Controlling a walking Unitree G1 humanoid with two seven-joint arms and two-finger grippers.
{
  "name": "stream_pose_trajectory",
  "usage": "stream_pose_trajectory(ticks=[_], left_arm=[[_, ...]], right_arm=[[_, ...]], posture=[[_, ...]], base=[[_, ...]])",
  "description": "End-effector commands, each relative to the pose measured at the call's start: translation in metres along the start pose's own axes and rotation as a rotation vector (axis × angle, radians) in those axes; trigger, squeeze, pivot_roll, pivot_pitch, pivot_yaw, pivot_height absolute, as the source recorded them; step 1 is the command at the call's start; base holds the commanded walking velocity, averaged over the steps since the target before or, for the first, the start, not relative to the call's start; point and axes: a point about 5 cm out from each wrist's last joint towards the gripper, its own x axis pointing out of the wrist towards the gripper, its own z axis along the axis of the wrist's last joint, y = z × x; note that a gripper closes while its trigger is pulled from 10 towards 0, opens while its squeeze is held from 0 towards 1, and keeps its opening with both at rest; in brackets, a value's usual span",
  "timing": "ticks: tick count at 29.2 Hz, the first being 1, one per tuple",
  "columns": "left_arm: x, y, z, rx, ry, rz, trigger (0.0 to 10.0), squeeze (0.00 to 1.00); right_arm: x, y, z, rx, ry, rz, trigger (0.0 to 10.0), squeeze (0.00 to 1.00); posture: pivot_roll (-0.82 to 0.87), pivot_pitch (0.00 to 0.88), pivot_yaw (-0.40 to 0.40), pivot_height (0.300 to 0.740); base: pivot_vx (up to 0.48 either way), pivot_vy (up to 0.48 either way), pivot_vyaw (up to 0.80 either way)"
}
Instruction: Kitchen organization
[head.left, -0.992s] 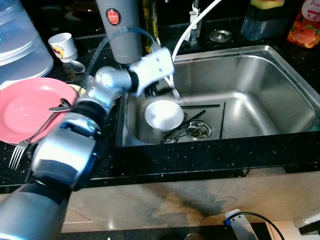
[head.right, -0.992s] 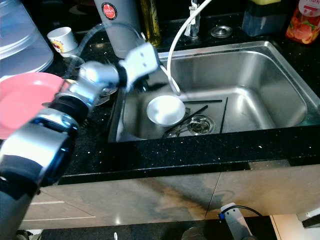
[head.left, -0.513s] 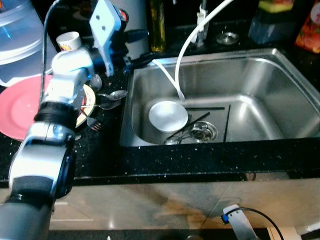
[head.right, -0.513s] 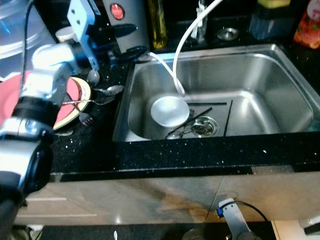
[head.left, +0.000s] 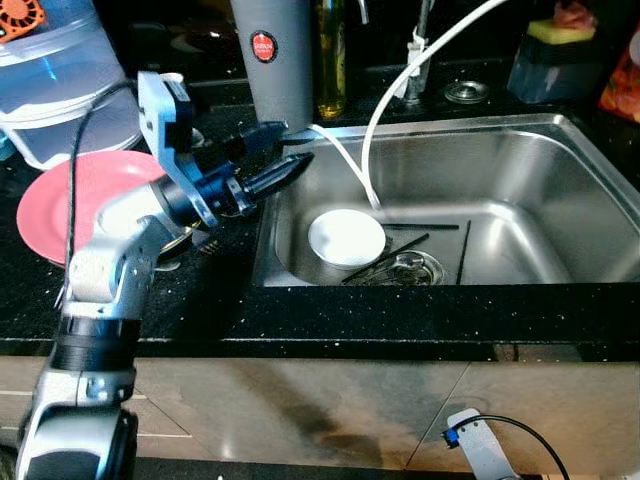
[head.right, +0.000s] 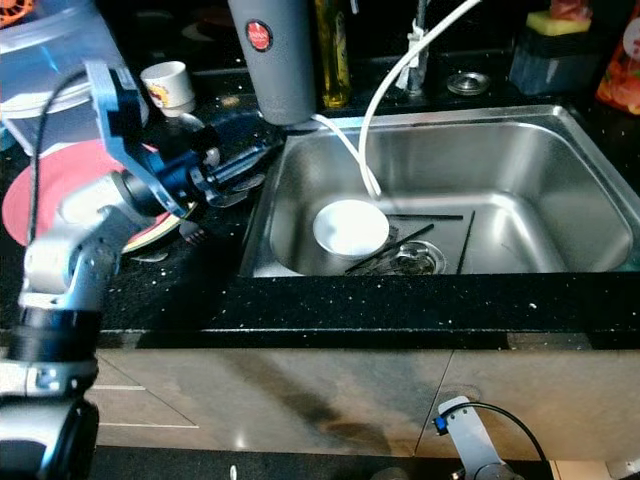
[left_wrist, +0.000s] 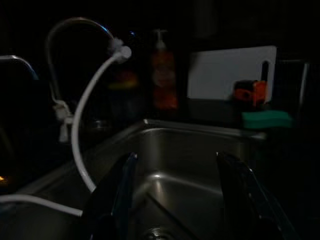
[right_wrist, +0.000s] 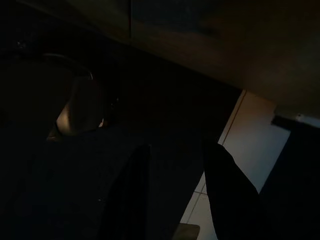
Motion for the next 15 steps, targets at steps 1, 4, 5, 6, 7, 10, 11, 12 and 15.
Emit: stream_pose_trajectory(ticks=[1,4,5,6,7,10,11,12,15], left_arm=[[0.0,-0.006,0.003,-0.009,-0.002,0.004,10.0,0.0],[0.001,-0.013,0.0,-0.02,0.013,0.014,10.0,0.0],[0.002,-0.013,0.0,-0.02,0.016,0.019,10.0,0.0],[0.003,-0.014,-0.001,-0.016,0.019,0.03,10.0,0.0],[0.003,-0.014,-0.001,-0.016,0.019,0.03,10.0,0.0],[0.005,-0.012,-0.005,0.013,0.054,0.072,10.0,0.0],[0.006,-0.012,-0.006,0.02,0.061,0.084,10.0,0.0],[0.006,-0.012,-0.007,0.03,0.069,0.089,10.0,0.0],[0.007,-0.017,-0.008,0.025,0.081,0.093,10.0,0.0]], right_arm=[[0.0,0.003,0.0,0.011,-0.002,0.01,10.0,0.0],[0.0,0.002,0.0,0.009,-0.002,0.011,10.0,0.0],[0.0,0.003,0.0,0.008,-0.002,0.012,10.0,0.0],[0.0,0.003,0.0,0.008,-0.001,0.013,10.0,0.0],[0.0,0.003,0.0,0.008,-0.001,0.013,10.0,0.0],[0.0,0.003,0.0,0.001,-0.001,0.014,10.0,0.0],[0.0,0.003,0.0,-0.001,-0.001,0.015,10.0,0.0],[0.0,0.003,0.001,0.001,-0.01,0.012,10.0,0.0],[0.0,0.003,0.002,-0.001,-0.023,0.021,10.0,0.0]], posture=[[-0.02,0.019,0.07,0.74],[-0.02,0.016,0.068,0.74],[-0.02,0.013,0.066,0.74],[-0.02,0.008,0.066,0.74],[-0.02,0.008,0.066,0.74],[-0.02,0.002,0.065,0.74],[-0.02,0.001,0.065,0.74],[-0.03,0.0,0.065,0.74],[-0.03,0.0,0.062,0.74]], base=[[0.0,0.0,0.0],[0.0,0.0,0.0],[-0.307,0.0,0.0],[-0.277,0.0,0.0],[-0.277,0.0,0.0],[0.0,0.0,0.0],[0.0,0.0,0.0],[0.0,0.0,0.0],[0.0,0.0,0.0]])
